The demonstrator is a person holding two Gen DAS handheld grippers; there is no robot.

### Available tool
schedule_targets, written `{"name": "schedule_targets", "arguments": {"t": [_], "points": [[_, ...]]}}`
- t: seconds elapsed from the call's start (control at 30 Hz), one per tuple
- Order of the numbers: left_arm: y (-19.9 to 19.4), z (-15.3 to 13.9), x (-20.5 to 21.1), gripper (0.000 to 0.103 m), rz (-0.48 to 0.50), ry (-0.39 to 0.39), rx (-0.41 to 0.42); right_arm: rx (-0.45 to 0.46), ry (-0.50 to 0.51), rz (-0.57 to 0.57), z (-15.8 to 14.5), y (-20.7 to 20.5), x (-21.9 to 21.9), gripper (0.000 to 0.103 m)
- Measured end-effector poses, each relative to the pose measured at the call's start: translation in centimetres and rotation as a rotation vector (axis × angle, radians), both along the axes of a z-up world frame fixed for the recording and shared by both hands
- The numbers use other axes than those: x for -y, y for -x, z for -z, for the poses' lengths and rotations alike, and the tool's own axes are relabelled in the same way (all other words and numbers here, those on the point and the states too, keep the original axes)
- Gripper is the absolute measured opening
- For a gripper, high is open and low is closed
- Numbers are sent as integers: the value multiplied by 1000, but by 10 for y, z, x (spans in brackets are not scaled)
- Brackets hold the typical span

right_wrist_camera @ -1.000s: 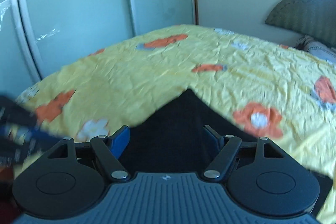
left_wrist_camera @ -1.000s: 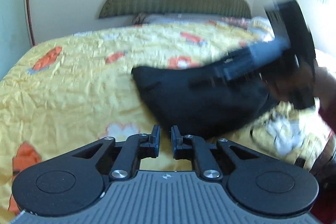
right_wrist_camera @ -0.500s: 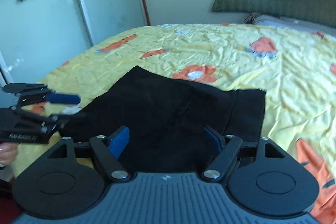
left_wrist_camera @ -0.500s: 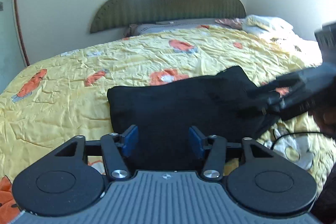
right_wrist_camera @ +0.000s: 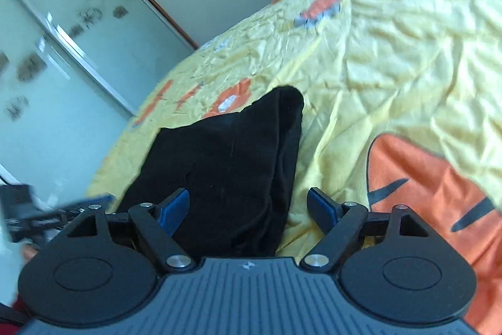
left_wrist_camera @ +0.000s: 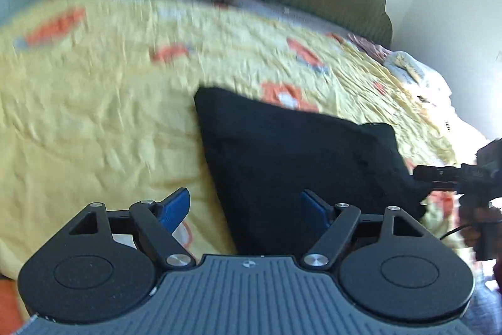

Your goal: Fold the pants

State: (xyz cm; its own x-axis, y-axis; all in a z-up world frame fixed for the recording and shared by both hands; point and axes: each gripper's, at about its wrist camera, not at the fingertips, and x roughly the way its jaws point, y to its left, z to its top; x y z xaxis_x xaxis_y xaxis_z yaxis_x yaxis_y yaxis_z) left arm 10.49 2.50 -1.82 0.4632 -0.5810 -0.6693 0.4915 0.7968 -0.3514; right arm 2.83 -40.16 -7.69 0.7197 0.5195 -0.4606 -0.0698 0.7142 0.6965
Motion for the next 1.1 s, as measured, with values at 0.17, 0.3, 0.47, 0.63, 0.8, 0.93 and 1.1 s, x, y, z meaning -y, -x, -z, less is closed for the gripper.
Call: {"name": "schedule_targets", "arguments": {"t": [0.17, 0.3, 0.47, 0.63, 0.8, 0.93, 1.1], "points": [[-24, 19, 8, 81, 111, 121, -155, 17, -147, -123, 9, -27, 8, 83], [-35, 26, 20, 91, 126, 211, -173, 33, -222, -194, 12, -54, -2, 84], [-39, 32, 18, 58, 46, 253, -177, 16, -141, -148, 11, -61, -10, 54], [-25, 23, 19, 29, 15, 180, -90, 23, -91, -76, 8, -34, -15, 28], [-9, -15, 23, 19, 13, 131, 87, 137, -6, -89, -33, -39, -36, 25], [-26, -45, 16, 18, -33, 97, 193, 238, 72, -145, -73, -63, -59, 25], [-75, -68, 4, 18, -94, 41, 277, 305, 105, -148, -95, -116, -83, 25]]}}
